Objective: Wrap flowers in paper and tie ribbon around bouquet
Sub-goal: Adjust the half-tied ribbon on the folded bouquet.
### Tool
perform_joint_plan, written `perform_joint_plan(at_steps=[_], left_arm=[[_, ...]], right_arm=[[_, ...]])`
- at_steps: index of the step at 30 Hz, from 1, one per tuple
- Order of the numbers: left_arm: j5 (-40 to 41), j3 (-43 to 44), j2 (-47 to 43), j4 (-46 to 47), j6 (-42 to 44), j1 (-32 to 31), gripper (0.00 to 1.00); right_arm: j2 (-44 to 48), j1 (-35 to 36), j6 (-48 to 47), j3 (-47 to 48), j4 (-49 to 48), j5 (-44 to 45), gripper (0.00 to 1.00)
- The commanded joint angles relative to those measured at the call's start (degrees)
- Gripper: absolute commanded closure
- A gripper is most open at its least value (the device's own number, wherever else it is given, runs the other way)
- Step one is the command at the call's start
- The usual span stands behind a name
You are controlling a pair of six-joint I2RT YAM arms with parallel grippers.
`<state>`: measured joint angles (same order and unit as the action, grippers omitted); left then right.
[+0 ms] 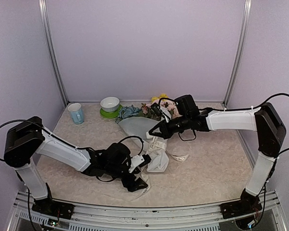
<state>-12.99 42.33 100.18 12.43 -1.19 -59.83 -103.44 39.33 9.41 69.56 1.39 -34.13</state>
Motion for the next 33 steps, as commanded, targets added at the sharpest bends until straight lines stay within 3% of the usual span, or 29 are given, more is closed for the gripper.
perform_joint_plan(at_steps=[1,7,15,21,25,31,32,33], left_arm=[[-0.3,2.3,0.9,-5.7,5.7,-1.0,0.11],[-4.9,1.9,-1.6,-10.0,7.6,-1.0,0.12],[-8.5,7.6,1.7,-17.5,12.6,-1.4,0.09],[-10.9,8.6,-4.1,-22.2,16.7,-2.6,0.08],[-7.6,9.6,-1.2,-26.9,17.5,-4.9,0.2],[-1.4,11.7,4.4,-29.2,17.6,-7.6,0.28],[-0.2,12.3,5.3,-29.4,17.1,-7.7,0.37],[0.9,12.8,6.3,-30.0,16.8,-7.7,0.58]], right_arm=[[2.9,-1.6,-1.8,-0.6,2.2,1.5,1.0],[4.2,-3.3,-2.1,-3.2,2.3,2.0,1.0],[4.0,-3.9,-3.2,-4.2,1.8,2.5,1.0],[2.9,-4.8,-3.9,-4.4,1.9,1.9,1.0],[2.7,-4.8,-3.5,-5.3,0.4,1.0,1.0],[2.8,-4.7,-4.4,-6.5,-0.8,0.5,1.0],[2.8,-4.8,-4.6,-6.5,-0.7,0.5,1.0],[2.8,-4.8,-4.7,-6.6,-0.7,0.4,1.0]])
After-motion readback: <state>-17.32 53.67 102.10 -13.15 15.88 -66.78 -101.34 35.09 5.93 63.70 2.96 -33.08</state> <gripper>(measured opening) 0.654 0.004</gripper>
